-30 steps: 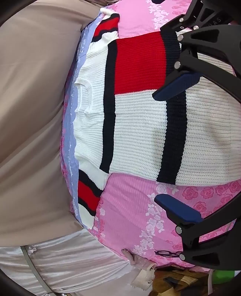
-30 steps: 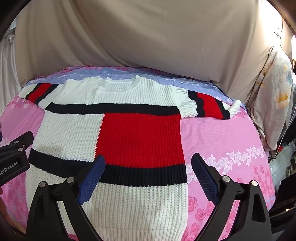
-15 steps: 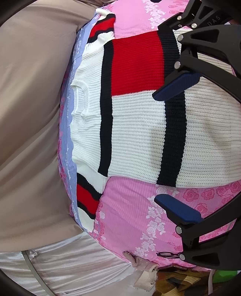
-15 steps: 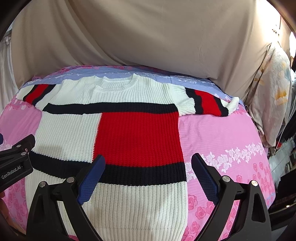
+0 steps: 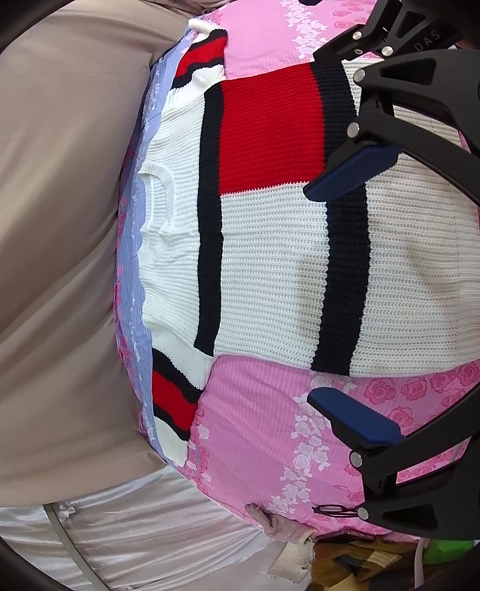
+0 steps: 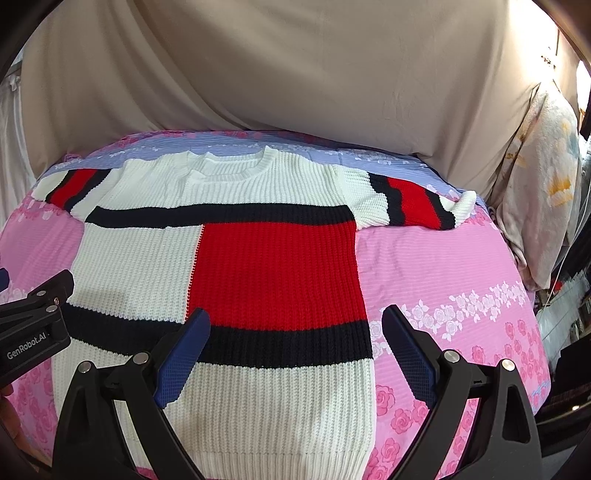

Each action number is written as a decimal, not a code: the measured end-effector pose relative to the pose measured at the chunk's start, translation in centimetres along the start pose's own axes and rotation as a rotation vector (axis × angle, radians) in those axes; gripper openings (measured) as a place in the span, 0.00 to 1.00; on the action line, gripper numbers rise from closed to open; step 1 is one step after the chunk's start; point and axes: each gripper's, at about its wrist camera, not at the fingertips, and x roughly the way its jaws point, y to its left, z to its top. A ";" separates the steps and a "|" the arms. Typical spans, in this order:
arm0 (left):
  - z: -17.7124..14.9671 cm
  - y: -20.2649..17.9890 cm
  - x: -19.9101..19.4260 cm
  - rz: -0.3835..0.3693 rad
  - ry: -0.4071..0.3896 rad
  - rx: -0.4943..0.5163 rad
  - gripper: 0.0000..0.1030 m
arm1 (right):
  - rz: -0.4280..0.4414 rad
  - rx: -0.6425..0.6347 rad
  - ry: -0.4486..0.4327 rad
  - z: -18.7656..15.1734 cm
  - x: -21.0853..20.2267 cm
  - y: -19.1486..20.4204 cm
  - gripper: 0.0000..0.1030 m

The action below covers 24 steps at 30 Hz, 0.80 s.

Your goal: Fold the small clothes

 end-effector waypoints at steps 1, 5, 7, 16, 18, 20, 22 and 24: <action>0.0 0.0 0.0 0.000 0.000 0.000 0.96 | 0.001 0.000 0.000 0.0 0.0 0.0 0.89; 0.0 0.0 0.0 -0.001 0.000 -0.001 0.96 | 0.000 0.000 -0.002 0.0 0.0 0.0 0.89; 0.0 0.0 0.0 0.000 0.000 0.000 0.96 | 0.001 0.000 -0.002 0.1 -0.1 0.1 0.89; 0.0 0.1 0.0 0.000 0.002 0.000 0.96 | 0.000 0.000 -0.001 0.2 -0.1 0.2 0.89; 0.1 0.1 0.0 0.002 0.002 0.000 0.96 | 0.000 0.001 -0.001 0.2 -0.1 0.2 0.89; 0.1 0.1 0.0 0.002 0.003 0.000 0.96 | 0.001 0.001 -0.001 0.2 -0.1 0.2 0.89; 0.1 0.1 0.0 0.000 0.003 0.001 0.96 | 0.000 0.001 -0.002 0.2 -0.1 0.2 0.89; 0.1 0.1 0.0 0.001 0.003 0.000 0.96 | 0.000 0.000 -0.002 0.2 -0.1 0.2 0.89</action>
